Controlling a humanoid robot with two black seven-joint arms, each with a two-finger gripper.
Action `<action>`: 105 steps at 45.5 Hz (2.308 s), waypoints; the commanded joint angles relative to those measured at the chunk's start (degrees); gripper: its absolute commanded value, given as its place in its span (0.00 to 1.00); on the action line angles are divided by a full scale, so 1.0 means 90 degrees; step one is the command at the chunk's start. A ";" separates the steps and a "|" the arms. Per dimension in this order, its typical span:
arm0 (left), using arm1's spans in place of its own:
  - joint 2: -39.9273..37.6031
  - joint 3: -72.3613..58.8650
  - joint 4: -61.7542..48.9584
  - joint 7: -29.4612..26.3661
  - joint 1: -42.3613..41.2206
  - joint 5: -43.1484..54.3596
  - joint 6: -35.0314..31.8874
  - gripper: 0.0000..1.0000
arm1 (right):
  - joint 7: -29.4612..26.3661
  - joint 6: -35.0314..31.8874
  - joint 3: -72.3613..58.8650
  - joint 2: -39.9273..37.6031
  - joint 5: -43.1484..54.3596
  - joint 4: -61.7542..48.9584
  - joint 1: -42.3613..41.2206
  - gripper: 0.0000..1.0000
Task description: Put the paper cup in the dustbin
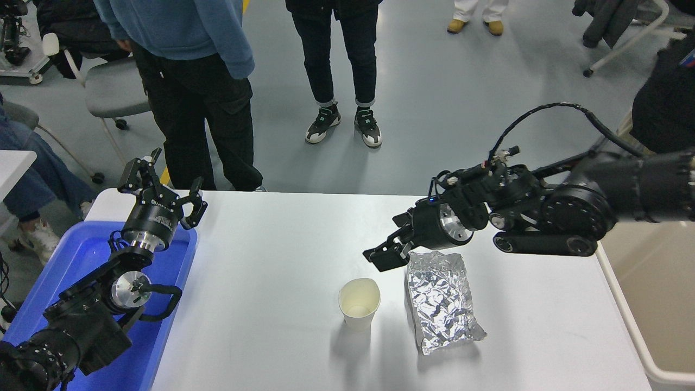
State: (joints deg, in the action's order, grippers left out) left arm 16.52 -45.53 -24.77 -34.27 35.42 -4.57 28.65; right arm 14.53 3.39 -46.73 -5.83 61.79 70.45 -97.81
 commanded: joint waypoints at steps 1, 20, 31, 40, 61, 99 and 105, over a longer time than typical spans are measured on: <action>0.0000 0.0000 -0.0002 0.0000 0.0000 0.0000 0.0000 1.00 | 0.0017 0.0180 -0.0383 0.0648 0.0009 -0.0649 0.0330 0.99; 0.0000 -0.0010 -0.0002 0.0000 0.0000 0.0000 0.0000 1.00 | 0.0075 0.0385 -0.0521 0.0648 -0.0039 -0.1685 0.1472 0.99; 0.0000 0.0000 0.0008 0.0000 0.0000 0.0000 0.0000 1.00 | 0.0114 0.0288 -0.0501 0.0648 -0.0098 -0.1949 0.1805 0.99; 0.0000 0.0000 0.0008 0.0000 0.0000 0.0000 0.0000 1.00 | 0.0202 0.0248 -0.0482 0.0648 -0.0215 -0.1949 0.1814 0.99; 0.0000 0.0000 -0.0002 0.0000 0.0000 0.0000 0.0000 1.00 | 0.0368 0.0278 -0.0491 0.0648 -0.0254 -0.2271 0.2235 0.79; 0.0000 0.0000 -0.0002 0.0000 0.0000 0.0000 0.0000 1.00 | 0.0935 -0.0035 -0.0696 0.0648 -0.0615 -0.2164 0.1532 0.00; 0.0000 0.0000 0.0008 0.0000 0.0000 0.0000 0.0000 1.00 | 0.0944 -0.0366 -0.0687 0.0648 -0.1123 -0.1784 0.0985 0.00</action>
State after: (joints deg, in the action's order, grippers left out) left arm 16.52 -45.55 -24.74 -34.28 35.42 -4.57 28.65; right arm 22.51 3.54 -52.86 0.00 56.70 51.19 -83.60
